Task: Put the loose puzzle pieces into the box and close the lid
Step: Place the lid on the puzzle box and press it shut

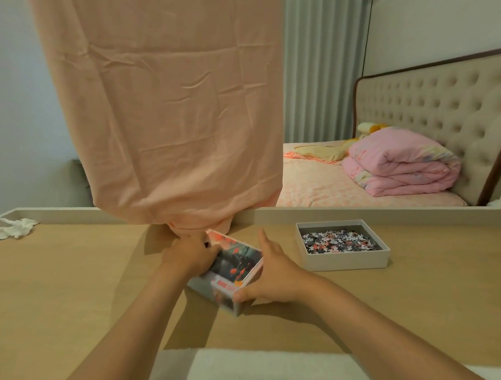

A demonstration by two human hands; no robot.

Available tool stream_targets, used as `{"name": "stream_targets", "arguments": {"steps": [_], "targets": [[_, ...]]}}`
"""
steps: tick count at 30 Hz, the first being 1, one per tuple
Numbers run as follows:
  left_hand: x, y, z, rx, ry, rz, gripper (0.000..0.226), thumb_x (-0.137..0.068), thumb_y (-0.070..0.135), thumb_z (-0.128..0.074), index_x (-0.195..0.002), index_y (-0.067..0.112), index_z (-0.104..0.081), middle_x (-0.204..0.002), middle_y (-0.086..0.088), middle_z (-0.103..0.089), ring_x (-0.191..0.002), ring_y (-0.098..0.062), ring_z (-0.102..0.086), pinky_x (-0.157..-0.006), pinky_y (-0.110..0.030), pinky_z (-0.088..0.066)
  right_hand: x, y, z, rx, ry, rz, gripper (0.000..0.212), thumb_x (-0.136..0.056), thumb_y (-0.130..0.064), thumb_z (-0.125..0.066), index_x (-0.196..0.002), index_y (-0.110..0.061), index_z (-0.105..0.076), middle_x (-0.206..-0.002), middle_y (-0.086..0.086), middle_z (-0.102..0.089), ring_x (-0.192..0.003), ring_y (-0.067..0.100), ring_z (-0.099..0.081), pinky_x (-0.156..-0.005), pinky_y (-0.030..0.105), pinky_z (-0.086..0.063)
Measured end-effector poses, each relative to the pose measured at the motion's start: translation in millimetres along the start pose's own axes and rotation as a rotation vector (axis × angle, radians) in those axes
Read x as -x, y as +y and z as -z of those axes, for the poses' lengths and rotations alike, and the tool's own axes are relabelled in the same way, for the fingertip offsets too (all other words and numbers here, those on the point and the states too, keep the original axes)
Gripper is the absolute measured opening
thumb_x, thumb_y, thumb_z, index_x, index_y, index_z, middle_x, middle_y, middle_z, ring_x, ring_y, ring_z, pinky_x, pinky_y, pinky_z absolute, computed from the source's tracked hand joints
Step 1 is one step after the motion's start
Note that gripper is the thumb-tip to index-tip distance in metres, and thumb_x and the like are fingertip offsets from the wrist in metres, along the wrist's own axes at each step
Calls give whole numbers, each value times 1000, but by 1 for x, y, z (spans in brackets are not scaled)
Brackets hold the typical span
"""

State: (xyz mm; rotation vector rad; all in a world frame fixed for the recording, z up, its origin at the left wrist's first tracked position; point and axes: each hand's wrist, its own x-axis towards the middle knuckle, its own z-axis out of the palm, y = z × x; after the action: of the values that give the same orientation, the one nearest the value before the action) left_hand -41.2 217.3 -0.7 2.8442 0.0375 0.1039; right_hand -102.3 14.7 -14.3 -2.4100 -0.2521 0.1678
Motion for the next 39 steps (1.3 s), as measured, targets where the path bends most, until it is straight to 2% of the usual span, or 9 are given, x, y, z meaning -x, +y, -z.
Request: {"name": "stream_targets", "arguments": {"steps": [4,7,10,12,17,21,27,32,39], "targets": [[2,12,9,245,62,-53,31,-87,44,-49,-86,17,-64,-93,-8,-71,-87,-28,-63,-70,-32,-45,6,5,14,-6,95,94,140,-59,-46,-92,-156,-35,8,-163,-14,8,-145,8,-15,-114,28,-27],[0,29,15,324,191,-115,31,-87,42,-52,-92,14,-67,-101,-12,-70,-96,-31,-63,-75,-34,-45,8,13,33,-61,206,160,120,-69,-18,-88,-157,-34,-9,-160,-13,-2,-133,3,-27,-95,6,-34],[0,53,27,472,183,-132,66,-78,59,-45,-128,20,-62,-130,-7,-63,-115,-27,-59,-97,-40,-46,7,29,66,-193,397,139,102,-69,-15,-86,-153,-28,-30,-155,-3,-25,-136,16,-37,-111,27,-39],[3,77,31,537,151,-183,78,-73,67,-46,-138,24,-54,-138,-2,-57,-121,-22,-55,-100,-41,-45,10,44,91,-270,458,107,90,-72,-13,-84,-149,-27,-38,-147,-5,-38,-128,15,-45,-104,36,-48],[11,128,9,506,-14,-394,64,-70,68,-67,-123,34,-54,-120,12,-63,-103,-11,-63,-86,-39,-56,26,86,139,-311,464,85,66,-80,-7,-76,-138,-30,-54,-132,-6,-57,-108,8,-60,-79,15,-53],[8,154,-24,467,-96,-423,99,-64,68,-73,-147,26,-39,-145,4,-48,-127,-15,-51,-104,-40,-45,36,122,162,-338,450,60,67,-82,1,-73,-137,-32,-52,-123,-9,-59,-100,-5,-57,-68,4,-47],[5,171,-54,501,-42,-422,79,-67,70,-67,-135,33,-51,-126,9,-60,-109,-10,-61,-91,-40,-54,41,159,167,-397,410,0,70,-80,-1,-76,-140,-28,-52,-124,-9,-62,-102,-1,-62,-77,9,-50],[4,176,-66,497,-92,-438,38,-80,47,-69,-107,22,-59,-101,5,-69,-85,-9,-67,-74,-39,-57,35,174,160,-436,382,-28,71,-78,-3,-79,-141,-23,-53,-132,-7,-61,-108,-1,-61,-84,10,-49],[5,175,-68,437,-76,-449,41,-76,48,-74,-107,29,-56,-108,6,-64,-92,-9,-62,-77,-35,-56,32,181,157,-396,370,-38,68,-77,-5,-79,-139,-23,-55,-150,-9,-43,-124,5,-51,-96,14,-40]]}}
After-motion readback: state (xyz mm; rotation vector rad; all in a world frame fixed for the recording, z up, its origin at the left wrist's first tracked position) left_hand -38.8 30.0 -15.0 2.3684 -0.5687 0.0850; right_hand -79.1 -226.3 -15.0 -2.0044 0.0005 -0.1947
